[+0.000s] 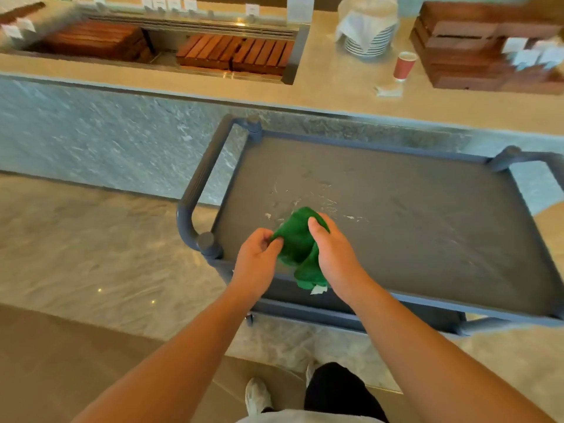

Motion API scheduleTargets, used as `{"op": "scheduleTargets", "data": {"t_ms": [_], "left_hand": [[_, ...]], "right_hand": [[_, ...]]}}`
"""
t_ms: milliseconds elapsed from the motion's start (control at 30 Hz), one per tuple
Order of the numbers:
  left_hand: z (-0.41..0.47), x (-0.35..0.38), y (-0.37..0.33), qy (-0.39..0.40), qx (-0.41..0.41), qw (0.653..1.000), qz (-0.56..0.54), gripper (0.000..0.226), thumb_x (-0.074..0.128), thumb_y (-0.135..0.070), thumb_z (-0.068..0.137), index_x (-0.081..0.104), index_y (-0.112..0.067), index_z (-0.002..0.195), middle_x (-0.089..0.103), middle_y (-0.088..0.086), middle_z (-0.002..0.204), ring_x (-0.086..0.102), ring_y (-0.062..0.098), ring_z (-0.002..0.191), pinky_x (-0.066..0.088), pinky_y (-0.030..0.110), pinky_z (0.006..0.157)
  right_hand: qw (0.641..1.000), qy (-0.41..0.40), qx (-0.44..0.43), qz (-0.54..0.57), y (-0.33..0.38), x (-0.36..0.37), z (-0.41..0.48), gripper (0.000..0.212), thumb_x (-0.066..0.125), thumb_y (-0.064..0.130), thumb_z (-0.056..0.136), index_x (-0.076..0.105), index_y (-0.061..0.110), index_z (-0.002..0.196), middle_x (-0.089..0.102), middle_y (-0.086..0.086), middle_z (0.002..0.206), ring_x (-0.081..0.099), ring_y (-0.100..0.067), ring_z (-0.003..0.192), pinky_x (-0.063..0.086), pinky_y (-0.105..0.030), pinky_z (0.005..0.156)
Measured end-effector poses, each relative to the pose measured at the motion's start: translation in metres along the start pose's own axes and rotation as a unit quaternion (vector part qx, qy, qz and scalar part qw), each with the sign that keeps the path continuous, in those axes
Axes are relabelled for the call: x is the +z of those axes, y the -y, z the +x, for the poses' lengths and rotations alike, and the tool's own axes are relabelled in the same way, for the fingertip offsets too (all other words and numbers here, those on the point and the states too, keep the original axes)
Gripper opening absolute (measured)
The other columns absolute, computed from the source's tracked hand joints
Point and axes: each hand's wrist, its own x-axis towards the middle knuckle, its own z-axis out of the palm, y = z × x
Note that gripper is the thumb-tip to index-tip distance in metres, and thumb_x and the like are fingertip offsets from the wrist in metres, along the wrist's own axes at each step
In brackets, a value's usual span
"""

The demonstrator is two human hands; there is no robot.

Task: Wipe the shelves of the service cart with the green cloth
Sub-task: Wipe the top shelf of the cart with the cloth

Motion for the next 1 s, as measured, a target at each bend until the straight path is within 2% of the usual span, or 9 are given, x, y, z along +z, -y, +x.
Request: {"op": "scheduleTargets", "data": {"t_ms": [133, 300, 400, 467, 600, 733, 833, 900, 1000], "left_hand": [[0.018, 0.006, -0.010, 0.046, 0.033, 0.998, -0.009, 0.013, 0.062, -0.018, 0.098, 0.061, -0.019, 0.085, 0.067, -0.009, 0.070, 0.063, 0.006, 0.068, 0.053, 0.026, 0.067], [0.048, 0.015, -0.030, 0.070, 0.059, 0.993, 0.069, 0.012, 0.063, -0.025, 0.098, 0.065, -0.019, 0.088, 0.068, -0.007, 0.070, 0.062, 0.004, 0.064, 0.052, 0.022, 0.060], [0.069, 0.007, -0.041, 0.067, 0.016, 0.996, 0.060, 0.012, 0.065, -0.023, 0.096, 0.067, -0.016, 0.087, 0.071, -0.001, 0.071, 0.066, 0.008, 0.064, 0.053, 0.022, 0.059], [0.085, 0.001, -0.048, 0.124, -0.018, 0.985, 0.116, 0.013, 0.067, -0.026, 0.095, 0.069, -0.016, 0.086, 0.072, 0.002, 0.073, 0.067, 0.010, 0.064, 0.054, 0.023, 0.060], [0.102, 0.006, -0.063, 0.263, -0.008, 0.923, 0.280, 0.015, 0.065, -0.034, 0.096, 0.069, -0.021, 0.090, 0.068, -0.006, 0.071, 0.055, 0.001, 0.057, 0.044, 0.018, 0.056], [0.114, 0.005, -0.075, 0.336, -0.034, 0.892, 0.301, 0.014, 0.065, -0.033, 0.096, 0.068, -0.021, 0.091, 0.066, -0.010, 0.070, 0.056, 0.003, 0.059, 0.045, 0.018, 0.056], [0.147, 0.004, -0.062, 0.209, 0.030, 0.886, 0.413, 0.012, 0.065, -0.037, 0.095, 0.064, -0.025, 0.094, 0.067, -0.009, 0.084, 0.065, 0.014, 0.081, 0.049, 0.026, 0.066], [0.166, 0.010, -0.043, 0.109, 0.082, 0.856, 0.499, 0.029, 0.065, -0.040, 0.094, 0.062, -0.024, 0.117, 0.066, -0.003, 0.110, 0.062, 0.022, 0.104, 0.050, 0.036, 0.084], [0.174, 0.026, -0.004, 0.134, 0.091, 0.834, 0.528, 0.054, 0.062, -0.044, 0.093, 0.049, -0.019, 0.140, 0.056, 0.007, 0.135, 0.052, 0.029, 0.124, 0.044, 0.044, 0.101]], "right_hand": [[0.999, -0.048, 0.000, -0.001, 0.005, -0.017, 0.016, 0.020, 0.045, 0.041, 0.105, 0.062, 0.036, 0.098, 0.068, 0.003, 0.100, 0.067, -0.017, 0.096, 0.054, -0.039, 0.086], [0.999, -0.034, -0.012, 0.004, 0.008, -0.049, 0.045, 0.019, 0.051, 0.033, 0.097, 0.069, 0.027, 0.096, 0.070, -0.008, 0.099, 0.067, -0.027, 0.096, 0.053, -0.050, 0.091], [0.990, -0.048, -0.022, -0.130, 0.006, -0.079, 0.067, 0.027, 0.044, 0.028, 0.089, 0.064, 0.031, 0.108, 0.064, -0.014, 0.082, 0.058, -0.021, 0.070, 0.049, -0.045, 0.066], [0.958, -0.029, -0.017, -0.284, 0.004, -0.095, 0.081, 0.026, 0.045, 0.024, 0.095, 0.057, 0.034, 0.116, 0.059, -0.004, 0.070, 0.049, -0.015, 0.058, 0.039, -0.035, 0.053], [0.890, 0.060, -0.053, -0.449, 0.014, -0.105, 0.097, 0.029, 0.054, 0.025, 0.090, 0.061, 0.034, 0.117, 0.064, 0.012, 0.099, 0.056, -0.009, 0.081, 0.042, -0.029, 0.067], [0.871, 0.141, -0.011, -0.471, 0.027, -0.117, 0.108, 0.028, 0.056, 0.024, 0.089, 0.061, 0.039, 0.112, 0.063, 0.014, 0.096, 0.059, -0.007, 0.080, 0.046, -0.029, 0.064], [0.833, 0.066, -0.100, -0.541, 0.018, -0.114, 0.130, 0.040, 0.058, 0.031, 0.092, 0.056, 0.037, 0.131, 0.061, 0.007, 0.120, 0.054, -0.017, 0.109, 0.046, -0.037, 0.090], [0.812, 0.032, -0.122, -0.570, 0.002, -0.105, 0.148, 0.055, 0.057, 0.040, 0.095, 0.042, 0.034, 0.148, 0.048, 0.003, 0.143, 0.041, -0.022, 0.133, 0.034, -0.041, 0.106], [0.817, 0.073, -0.056, -0.569, -0.036, -0.081, 0.161, 0.059, 0.049, 0.043, 0.101, 0.030, 0.030, 0.155, 0.024, -0.004, 0.163, 0.017, -0.025, 0.151, 0.020, -0.044, 0.118]]}}
